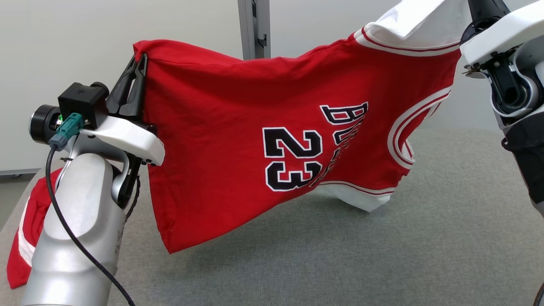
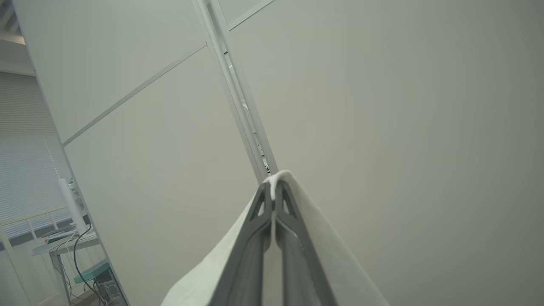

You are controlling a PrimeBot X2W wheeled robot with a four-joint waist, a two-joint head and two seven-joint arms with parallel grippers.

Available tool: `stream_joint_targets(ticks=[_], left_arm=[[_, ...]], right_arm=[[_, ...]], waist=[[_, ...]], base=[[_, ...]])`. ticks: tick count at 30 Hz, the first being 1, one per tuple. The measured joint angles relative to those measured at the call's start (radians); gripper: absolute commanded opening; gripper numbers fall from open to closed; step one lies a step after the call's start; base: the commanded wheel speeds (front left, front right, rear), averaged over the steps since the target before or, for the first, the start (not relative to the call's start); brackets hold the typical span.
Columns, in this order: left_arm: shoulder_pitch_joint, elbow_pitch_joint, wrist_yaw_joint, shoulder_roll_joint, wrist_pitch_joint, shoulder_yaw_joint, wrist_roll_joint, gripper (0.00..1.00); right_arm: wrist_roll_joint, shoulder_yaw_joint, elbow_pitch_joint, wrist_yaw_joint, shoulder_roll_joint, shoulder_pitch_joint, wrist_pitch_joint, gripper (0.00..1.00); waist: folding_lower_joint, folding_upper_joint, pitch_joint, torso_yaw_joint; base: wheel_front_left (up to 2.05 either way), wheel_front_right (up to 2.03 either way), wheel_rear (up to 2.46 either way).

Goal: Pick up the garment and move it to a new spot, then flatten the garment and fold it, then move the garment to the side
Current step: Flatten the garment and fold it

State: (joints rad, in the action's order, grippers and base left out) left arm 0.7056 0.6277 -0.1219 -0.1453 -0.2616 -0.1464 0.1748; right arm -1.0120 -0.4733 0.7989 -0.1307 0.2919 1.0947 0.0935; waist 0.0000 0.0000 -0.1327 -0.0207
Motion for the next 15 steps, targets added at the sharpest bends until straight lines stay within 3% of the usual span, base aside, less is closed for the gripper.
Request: stream_joint_targets(ticks=[9, 15], left_arm=[[0.013, -0.01, 0.0, 0.001, 0.0, 0.013, -0.01, 0.0], [0.149, 0.056, 0.0, 0.009, 0.0, 0.004, -0.03, 0.0]], right_arm=[[-0.017, -0.034, 0.037, 0.0, 0.021, 0.046, 0.023, 0.0], [0.015, -0.06, 0.118, 0.0, -0.013, 0.175, 0.049, 0.0]], waist=[[0.0, 0.0, 0.033, -0.006], [0.0, 0.0, 0.109, -0.011]], base=[[0.0, 0.0, 0.0], [0.0, 0.0, 0.0]])
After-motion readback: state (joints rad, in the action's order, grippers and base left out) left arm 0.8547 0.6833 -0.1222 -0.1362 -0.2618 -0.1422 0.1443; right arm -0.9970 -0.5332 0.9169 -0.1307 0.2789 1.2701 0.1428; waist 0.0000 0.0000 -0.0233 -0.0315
